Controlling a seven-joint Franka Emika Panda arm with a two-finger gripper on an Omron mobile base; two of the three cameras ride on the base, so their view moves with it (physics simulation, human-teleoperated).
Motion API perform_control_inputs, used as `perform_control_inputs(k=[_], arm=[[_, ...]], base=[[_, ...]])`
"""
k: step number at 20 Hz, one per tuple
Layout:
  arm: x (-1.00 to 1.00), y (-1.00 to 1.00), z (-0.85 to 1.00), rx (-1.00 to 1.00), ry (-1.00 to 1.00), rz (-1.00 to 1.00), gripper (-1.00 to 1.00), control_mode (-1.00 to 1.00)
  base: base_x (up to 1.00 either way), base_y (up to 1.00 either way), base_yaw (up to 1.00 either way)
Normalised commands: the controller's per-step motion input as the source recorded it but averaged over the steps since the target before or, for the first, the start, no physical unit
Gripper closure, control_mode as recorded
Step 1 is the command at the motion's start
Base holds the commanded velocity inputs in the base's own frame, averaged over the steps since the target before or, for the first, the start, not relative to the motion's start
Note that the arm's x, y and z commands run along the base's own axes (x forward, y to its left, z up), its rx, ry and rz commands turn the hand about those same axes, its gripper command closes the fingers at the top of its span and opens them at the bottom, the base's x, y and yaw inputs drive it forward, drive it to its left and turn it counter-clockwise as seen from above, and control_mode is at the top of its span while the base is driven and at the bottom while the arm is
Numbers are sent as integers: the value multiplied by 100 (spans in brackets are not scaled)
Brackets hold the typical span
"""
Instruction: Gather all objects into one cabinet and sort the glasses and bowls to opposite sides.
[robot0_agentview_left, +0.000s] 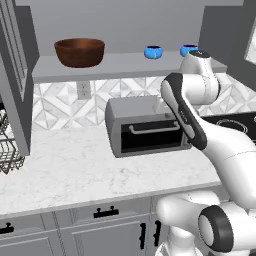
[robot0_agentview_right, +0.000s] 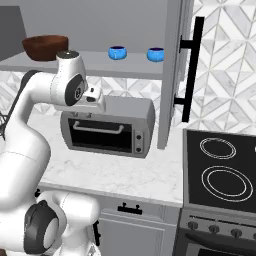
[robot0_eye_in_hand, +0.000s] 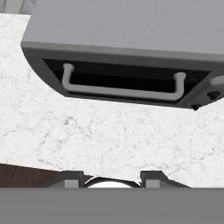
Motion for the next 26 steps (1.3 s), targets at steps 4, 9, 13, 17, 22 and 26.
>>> perform_control_inputs(k=[4, 9, 13, 17, 22, 26], arm=[[0, 0, 0, 0, 0, 0, -100, 100], [0, 0, 0, 0, 0, 0, -100, 100], [0, 0, 0, 0, 0, 0, -100, 100], [0, 0, 0, 0, 0, 0, -100, 100], [0, 0, 0, 0, 0, 0, -100, 100], [0, 0, 0, 0, 0, 0, -100, 100]], base=[[-9, 0, 0], [-94, -11, 6], [-100, -4, 6], [-100, 0, 6], [-79, 0, 1], [-34, 1, -18]])
